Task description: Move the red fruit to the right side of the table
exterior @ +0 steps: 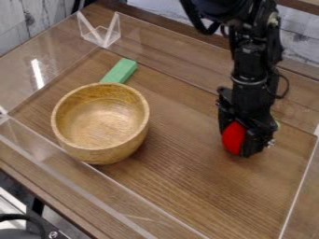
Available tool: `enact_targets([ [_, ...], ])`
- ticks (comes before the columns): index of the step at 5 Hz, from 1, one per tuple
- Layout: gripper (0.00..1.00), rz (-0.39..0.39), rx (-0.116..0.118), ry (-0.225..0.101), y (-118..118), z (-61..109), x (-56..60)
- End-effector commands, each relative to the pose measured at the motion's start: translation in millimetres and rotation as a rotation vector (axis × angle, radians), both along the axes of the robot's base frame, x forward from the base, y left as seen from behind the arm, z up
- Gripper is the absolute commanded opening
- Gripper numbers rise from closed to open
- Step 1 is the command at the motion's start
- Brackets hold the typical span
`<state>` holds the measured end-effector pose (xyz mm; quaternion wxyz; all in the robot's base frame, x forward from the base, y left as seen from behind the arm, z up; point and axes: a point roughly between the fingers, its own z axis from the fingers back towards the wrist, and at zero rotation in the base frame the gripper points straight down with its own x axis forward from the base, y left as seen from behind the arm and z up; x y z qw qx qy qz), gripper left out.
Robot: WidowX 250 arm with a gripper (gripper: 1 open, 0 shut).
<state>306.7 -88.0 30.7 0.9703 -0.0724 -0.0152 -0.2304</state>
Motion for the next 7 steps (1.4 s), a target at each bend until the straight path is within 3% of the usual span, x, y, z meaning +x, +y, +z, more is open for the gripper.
enact_targets([
  [1, 1.00, 0.018, -0.015, -0.034, 5.2, 18.3, 5.2],
  [3, 1.00, 0.037, -0.019, -0.025, 16.4, 32.8, -3.5],
  [5, 1.00, 0.013, -0.016, -0.042, 19.4, 48.2, -21.2],
  [7, 1.00, 0.098, -0.009, -0.080, 4.1, 45.4, -10.9],
])
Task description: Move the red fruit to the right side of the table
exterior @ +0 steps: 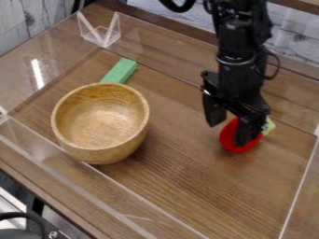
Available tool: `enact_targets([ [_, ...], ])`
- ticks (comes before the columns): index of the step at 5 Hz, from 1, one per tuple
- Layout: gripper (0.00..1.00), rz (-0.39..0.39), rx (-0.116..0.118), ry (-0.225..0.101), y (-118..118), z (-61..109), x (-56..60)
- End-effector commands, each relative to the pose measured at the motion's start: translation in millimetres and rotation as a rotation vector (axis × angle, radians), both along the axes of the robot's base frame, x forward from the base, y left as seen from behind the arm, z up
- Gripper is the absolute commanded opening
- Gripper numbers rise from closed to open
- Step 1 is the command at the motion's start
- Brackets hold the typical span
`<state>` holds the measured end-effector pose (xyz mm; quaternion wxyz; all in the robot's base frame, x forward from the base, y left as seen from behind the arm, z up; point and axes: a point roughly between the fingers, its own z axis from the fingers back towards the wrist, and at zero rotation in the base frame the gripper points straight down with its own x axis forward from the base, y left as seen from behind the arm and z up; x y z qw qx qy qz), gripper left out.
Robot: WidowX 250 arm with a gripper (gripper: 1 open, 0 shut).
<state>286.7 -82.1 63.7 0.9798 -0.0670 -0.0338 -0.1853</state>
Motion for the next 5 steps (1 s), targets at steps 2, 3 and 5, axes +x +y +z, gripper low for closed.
enact_targets([
  [2, 1.00, -0.101, -0.013, -0.061, -11.7, 31.8, 18.1],
  [3, 1.00, -0.097, -0.013, -0.071, -9.2, 39.4, 17.4],
  [5, 1.00, -0.125, -0.018, -0.083, -6.4, 52.2, 16.8],
])
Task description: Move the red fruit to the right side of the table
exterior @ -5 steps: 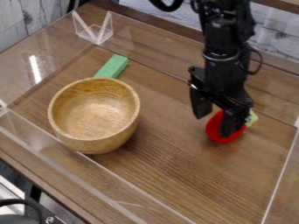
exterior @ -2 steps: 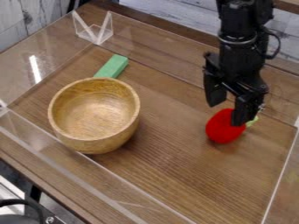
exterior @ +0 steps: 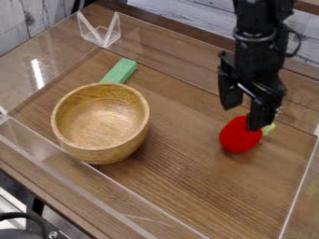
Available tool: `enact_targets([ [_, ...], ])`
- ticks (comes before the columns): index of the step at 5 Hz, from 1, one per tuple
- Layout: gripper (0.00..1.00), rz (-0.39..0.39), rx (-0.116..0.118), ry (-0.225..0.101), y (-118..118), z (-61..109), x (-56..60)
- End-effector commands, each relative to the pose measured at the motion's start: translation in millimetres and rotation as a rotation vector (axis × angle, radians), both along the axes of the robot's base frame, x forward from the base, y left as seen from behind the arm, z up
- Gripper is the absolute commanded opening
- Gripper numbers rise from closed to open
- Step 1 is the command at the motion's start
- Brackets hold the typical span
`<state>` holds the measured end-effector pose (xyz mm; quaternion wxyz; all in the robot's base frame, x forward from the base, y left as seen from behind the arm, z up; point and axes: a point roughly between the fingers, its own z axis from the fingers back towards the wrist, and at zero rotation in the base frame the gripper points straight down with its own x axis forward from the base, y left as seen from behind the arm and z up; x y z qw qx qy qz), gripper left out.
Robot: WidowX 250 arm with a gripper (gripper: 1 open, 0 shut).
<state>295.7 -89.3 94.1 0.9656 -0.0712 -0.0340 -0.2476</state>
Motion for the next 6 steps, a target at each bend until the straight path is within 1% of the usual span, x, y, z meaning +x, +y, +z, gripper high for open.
enact_targets([
  [1, 1.00, -0.018, -0.016, -0.101, 5.3, 35.2, 8.0],
  [2, 1.00, 0.097, -0.004, -0.146, 13.5, 47.4, 3.1],
  [3, 1.00, 0.207, 0.004, -0.183, 24.0, 57.1, -4.7],
  [4, 1.00, 0.280, 0.024, -0.196, 50.3, 48.6, -1.5],
  [5, 1.00, 0.384, 0.042, -0.234, 88.4, 43.4, 7.3],
  [6, 0.00, 0.444, 0.048, -0.256, 105.9, 34.3, 24.6],
])
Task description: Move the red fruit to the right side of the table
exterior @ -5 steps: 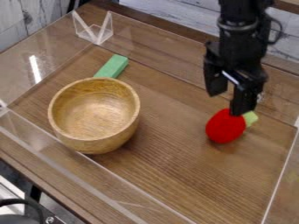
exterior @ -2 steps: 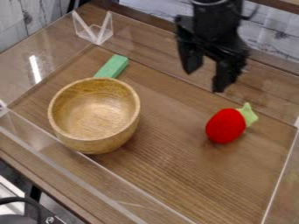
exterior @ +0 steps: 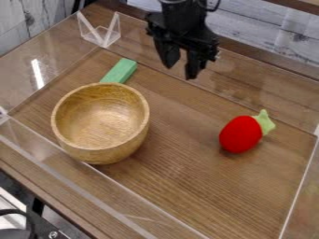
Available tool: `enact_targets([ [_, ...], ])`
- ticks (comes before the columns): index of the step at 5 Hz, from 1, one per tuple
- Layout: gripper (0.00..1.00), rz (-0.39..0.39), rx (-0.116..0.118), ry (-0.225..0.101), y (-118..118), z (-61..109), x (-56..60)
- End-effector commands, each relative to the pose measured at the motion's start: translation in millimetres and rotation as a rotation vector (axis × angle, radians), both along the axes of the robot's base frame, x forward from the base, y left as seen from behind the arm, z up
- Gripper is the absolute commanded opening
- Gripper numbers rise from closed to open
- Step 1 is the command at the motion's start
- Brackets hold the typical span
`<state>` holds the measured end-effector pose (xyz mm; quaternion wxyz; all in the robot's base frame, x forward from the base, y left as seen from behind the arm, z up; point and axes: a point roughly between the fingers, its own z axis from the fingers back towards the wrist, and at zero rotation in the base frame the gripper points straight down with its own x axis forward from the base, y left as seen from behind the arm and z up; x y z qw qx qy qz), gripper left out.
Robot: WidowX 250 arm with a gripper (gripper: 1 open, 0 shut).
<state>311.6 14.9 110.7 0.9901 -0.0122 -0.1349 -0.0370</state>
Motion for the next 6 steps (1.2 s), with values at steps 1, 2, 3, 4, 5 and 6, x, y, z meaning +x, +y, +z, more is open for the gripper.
enact_targets([
  [1, 1.00, 0.035, 0.007, -0.082, -5.9, 13.2, 14.6],
  [2, 1.00, -0.008, 0.004, -0.089, -3.3, 8.7, 24.3],
  [3, 1.00, -0.036, 0.008, -0.100, 2.5, 2.8, 33.9],
  [4, 1.00, -0.003, 0.013, -0.111, 0.4, 8.8, 30.5],
  [5, 1.00, 0.020, 0.011, -0.114, -4.3, 14.3, 26.5],
  [6, 1.00, -0.058, 0.004, -0.118, -0.5, 19.0, 33.7],
])
